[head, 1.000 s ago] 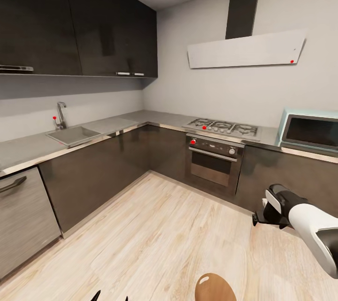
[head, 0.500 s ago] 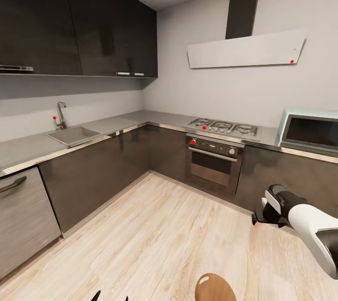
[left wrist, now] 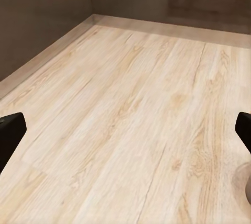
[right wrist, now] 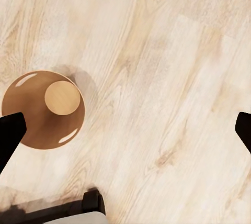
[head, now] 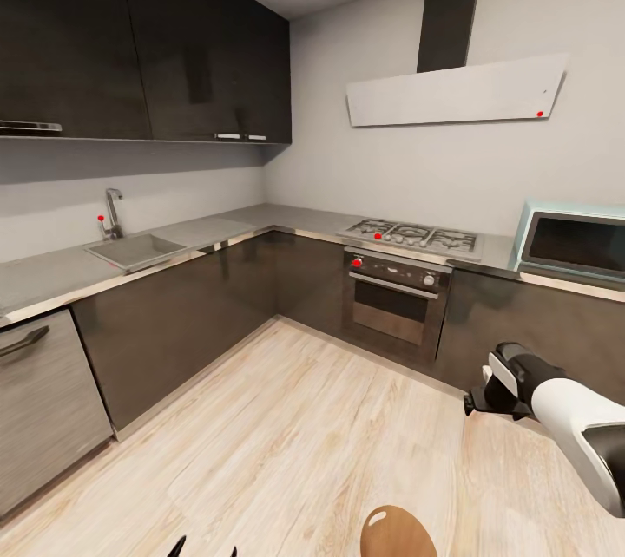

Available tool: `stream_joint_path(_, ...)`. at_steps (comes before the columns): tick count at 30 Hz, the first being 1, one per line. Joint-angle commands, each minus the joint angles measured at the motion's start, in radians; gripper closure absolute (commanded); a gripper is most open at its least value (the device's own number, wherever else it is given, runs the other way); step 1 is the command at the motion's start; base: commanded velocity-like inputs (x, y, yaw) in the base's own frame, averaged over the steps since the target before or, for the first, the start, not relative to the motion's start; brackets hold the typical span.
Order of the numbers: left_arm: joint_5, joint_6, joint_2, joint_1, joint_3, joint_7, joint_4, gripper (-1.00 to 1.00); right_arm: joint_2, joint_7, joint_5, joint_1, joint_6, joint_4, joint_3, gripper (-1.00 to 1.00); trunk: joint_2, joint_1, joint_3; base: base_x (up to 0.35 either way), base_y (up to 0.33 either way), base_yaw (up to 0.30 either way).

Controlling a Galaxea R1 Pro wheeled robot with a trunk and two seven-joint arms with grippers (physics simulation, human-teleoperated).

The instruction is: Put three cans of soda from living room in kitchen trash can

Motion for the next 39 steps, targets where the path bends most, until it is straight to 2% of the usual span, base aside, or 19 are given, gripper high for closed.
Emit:
stream_joint_path(1,0.000,0.000,0.000,0.000,0.000,0.000,-0.001,-1.00,0.000,0.000,0.000,0.000,0.000,0.000,0.000,-1.00,0.000,0.000,0.000,0.000,0.000,0.000)
stream_joint_path(15,-0.001,0.007,0.005,-0.002,-0.002,-0.007,-0.037,-1.00,-0.004,0.000,0.000,0.001,-0.003,0.000,0.000,-1.00,0.000,0.000,0.000,0.000,0.000,0.000)
stream_joint_path(20,0.000,0.013,0.006,-0.013,0.004,-0.008,-0.039,-1.00,0.000,0.001,0.000,0.002,-0.057,0.004,0.001,-1.00,-0.035,0.019,-0.016,0.000,0.000,0.000)
stream_joint_path(34,-0.006,0.012,0.005,-0.032,0.007,-0.004,-0.028,-1.00,0.004,0.000,-0.001,0.003,-0.077,0.005,0.001,-1.00,-0.133,0.073,-0.060,0.000,0.000,0.000)
stream_joint_path(39,-0.006,0.012,0.005,-0.034,0.009,-0.001,-0.025,-1.00,0.005,-0.005,-0.002,0.004,-0.079,0.005,-0.001,-1.00,-0.133,0.073,-0.062,0.000,0.000,0.000)
